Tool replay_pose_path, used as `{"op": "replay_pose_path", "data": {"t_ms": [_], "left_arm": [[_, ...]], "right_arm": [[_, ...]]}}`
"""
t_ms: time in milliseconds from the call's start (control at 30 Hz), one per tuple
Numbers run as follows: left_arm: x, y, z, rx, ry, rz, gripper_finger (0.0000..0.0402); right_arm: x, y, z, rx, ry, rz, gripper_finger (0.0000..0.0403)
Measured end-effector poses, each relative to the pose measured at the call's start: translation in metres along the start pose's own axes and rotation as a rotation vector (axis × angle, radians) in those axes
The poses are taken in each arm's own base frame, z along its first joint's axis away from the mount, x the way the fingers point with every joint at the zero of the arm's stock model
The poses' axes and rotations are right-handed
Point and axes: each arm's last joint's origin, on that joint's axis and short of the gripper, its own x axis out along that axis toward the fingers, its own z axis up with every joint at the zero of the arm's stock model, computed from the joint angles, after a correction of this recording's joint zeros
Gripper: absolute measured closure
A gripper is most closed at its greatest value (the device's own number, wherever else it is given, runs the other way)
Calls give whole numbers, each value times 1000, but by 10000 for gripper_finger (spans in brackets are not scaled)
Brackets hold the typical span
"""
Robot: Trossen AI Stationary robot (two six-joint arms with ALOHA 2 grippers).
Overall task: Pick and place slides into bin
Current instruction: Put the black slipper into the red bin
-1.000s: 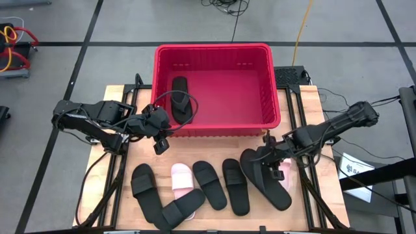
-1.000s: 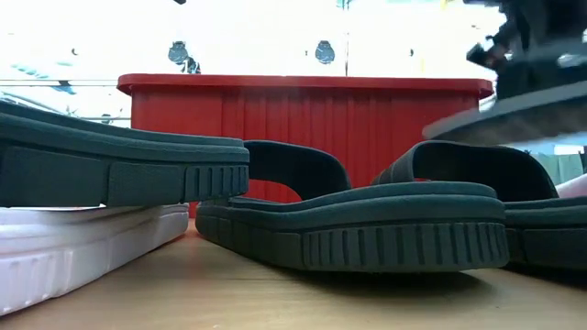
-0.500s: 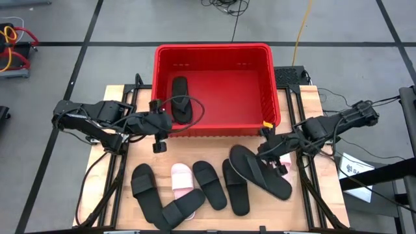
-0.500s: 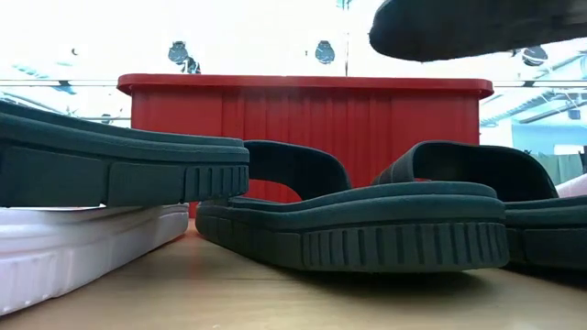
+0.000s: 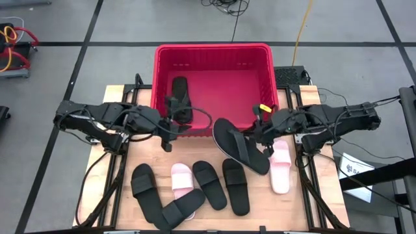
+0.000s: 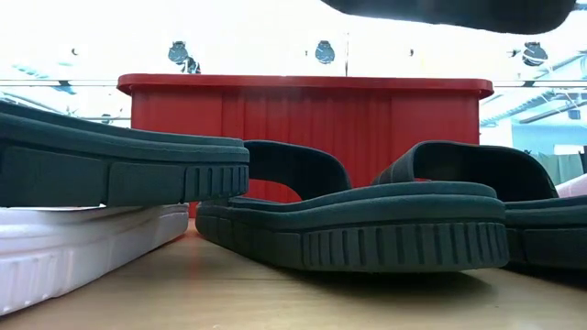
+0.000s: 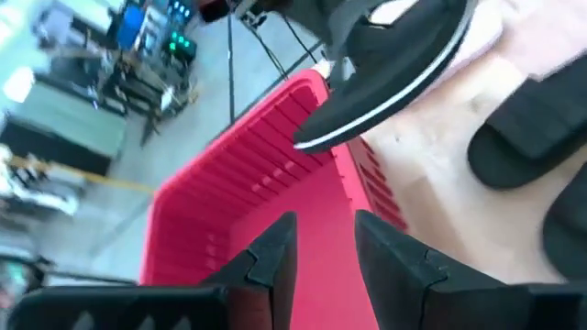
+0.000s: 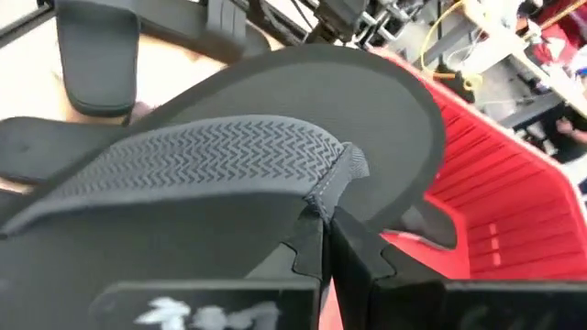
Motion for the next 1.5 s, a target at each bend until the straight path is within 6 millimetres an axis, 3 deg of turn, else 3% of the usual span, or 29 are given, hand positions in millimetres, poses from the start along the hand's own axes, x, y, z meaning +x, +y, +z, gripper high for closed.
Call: {"op": "replay_pose_path", "data": {"t_ms": [333,767,1500], "left_arm": [[36,-5,13,277,-29,43,282],[48,-7,16,487,6,83,282],[65,-9,18,515,3,98,282]], "right_arm": [[3,-27,-1,38,-124,-21,403],[4,-31,-3,51,-127,-33,403],[3,-31,-2,64,-134,-36,403]]}}
